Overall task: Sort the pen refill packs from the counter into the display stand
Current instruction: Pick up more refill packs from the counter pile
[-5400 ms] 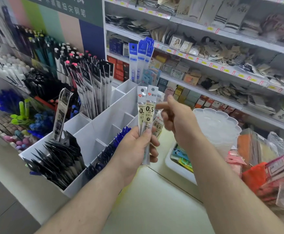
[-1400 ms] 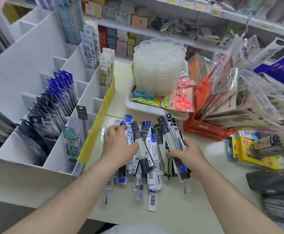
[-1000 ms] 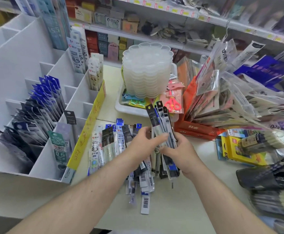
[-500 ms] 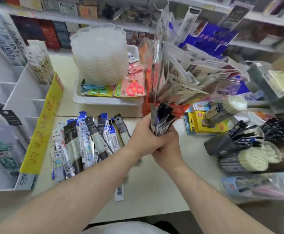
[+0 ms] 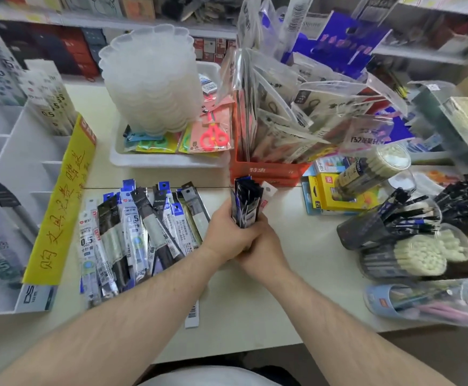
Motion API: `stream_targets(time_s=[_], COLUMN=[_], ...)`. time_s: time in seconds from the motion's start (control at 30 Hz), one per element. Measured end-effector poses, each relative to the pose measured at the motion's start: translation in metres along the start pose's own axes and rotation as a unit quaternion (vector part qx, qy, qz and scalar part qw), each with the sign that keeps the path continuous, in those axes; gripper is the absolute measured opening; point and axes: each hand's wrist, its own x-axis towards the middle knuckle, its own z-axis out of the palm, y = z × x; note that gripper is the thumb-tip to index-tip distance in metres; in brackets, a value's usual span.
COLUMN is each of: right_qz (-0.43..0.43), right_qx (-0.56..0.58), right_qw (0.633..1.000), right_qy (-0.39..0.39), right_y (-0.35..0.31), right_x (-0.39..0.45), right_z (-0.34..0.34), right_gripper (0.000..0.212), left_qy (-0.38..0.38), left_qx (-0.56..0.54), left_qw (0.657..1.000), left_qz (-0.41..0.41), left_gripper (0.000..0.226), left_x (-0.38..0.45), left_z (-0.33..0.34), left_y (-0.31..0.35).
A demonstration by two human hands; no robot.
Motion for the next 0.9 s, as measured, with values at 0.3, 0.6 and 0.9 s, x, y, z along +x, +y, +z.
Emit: stream_targets(time_s=[0.3, 0.6, 0.9], right_qz=[0.058, -0.01, -0.01], right_qx=[0.216, 0.195, 0.223], right_qw=[0.967, 0.962, 0.964], right_qy=[-0.123, -0.189, -0.143], right_y=[-0.087, -0.164, -0.188], right_x=[-0.015, -0.026, -0.025], right_z=[-0.049, -0.01, 0.034], right_gripper=[0.041, 0.013, 0.011], left_qy=[0.013, 0.015, 0.077], left_qx=[-0.328, -0.42, -0.37], left_qw=[0.939, 0.898, 0.918], left_qz=[-0.1, -0.129, -0.121], left_gripper=[0.012, 0.015, 0.033], left_x=[-0.022, -0.057, -0.065], left_z=[-0.09, -0.164, -0.195], left_y=[0.063, 0.091, 0.091])
